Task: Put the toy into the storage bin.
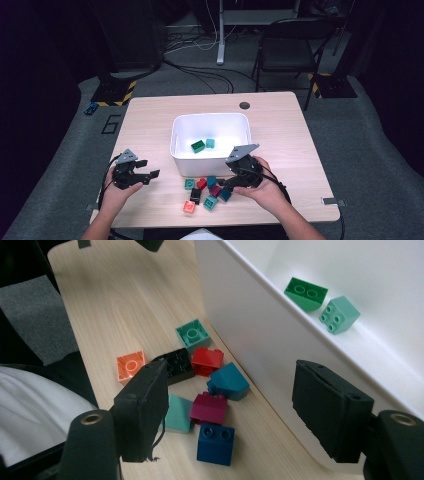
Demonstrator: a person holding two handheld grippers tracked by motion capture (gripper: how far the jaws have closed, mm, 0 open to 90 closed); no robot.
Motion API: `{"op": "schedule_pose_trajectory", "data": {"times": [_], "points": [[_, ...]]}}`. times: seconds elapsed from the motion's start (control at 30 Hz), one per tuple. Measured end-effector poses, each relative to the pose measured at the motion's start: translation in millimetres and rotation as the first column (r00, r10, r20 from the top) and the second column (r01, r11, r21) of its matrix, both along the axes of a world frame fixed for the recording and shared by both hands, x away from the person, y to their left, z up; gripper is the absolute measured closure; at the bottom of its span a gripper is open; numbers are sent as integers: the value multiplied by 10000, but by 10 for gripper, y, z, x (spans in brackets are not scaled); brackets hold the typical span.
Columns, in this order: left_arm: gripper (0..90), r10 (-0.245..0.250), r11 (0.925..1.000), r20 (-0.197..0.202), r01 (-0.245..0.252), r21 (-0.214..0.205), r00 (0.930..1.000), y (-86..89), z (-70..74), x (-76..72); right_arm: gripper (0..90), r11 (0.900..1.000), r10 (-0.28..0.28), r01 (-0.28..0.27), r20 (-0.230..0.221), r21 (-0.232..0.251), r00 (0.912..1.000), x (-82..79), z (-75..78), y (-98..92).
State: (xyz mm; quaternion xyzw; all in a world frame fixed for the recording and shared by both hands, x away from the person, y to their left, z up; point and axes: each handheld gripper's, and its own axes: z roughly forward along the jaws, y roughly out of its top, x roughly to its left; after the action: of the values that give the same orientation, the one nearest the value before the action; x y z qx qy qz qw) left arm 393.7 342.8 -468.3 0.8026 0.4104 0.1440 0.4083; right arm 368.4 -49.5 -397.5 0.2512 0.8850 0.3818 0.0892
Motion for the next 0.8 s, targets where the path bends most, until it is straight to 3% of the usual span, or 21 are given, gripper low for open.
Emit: {"op": "schedule_pose_trajectory", "data": {"times": [0.47,0.8], "points": [[270,43,10000,-21,-43,-38,10000,3,-4,-1,314,9989,-251,249,-49,-389,9997,-57,-372,-29],[271,45,10000,-54,-45,-35,10000,-2,-10,-3,323,9972,-363,339,-364,-663,9987,-73,-693,-20]]}}
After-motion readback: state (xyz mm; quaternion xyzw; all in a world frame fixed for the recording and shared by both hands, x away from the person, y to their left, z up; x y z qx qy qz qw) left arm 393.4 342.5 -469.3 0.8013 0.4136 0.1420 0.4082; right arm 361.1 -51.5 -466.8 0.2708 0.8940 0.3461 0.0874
